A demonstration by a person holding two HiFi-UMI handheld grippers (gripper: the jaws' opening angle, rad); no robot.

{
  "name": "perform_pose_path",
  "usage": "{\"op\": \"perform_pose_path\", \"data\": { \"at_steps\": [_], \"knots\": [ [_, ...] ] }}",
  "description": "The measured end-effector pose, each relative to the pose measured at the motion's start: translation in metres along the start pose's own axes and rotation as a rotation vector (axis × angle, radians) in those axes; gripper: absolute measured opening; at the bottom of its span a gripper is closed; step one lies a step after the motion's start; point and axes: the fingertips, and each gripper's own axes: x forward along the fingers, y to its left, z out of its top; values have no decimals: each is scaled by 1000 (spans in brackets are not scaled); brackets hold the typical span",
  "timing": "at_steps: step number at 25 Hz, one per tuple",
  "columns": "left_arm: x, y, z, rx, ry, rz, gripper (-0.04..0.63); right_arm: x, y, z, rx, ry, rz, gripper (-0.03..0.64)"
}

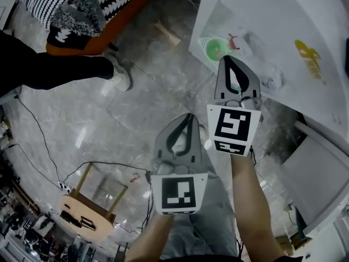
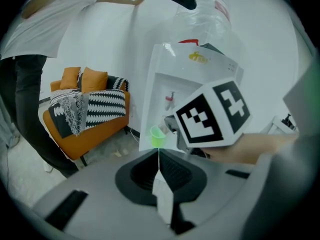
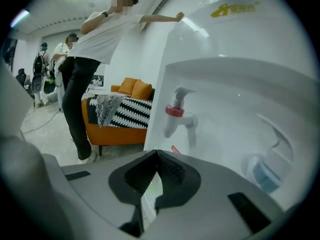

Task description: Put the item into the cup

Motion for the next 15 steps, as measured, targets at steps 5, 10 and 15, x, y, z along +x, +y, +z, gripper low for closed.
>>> {"op": "perform_pose_path", "data": {
  "at_steps": [5, 10, 15],
  "knots": [
    [-2, 14, -15, -23, 36, 29, 14, 22, 0, -14, -63, 38, -13, 11],
    [-1, 24, -19, 0, 39, 36, 14, 35, 0, -26, -93, 68, -18, 11],
    [-4, 34, -21, -24, 36, 57, 14, 44, 1, -30, -146, 92, -34, 11]
  ]
}}
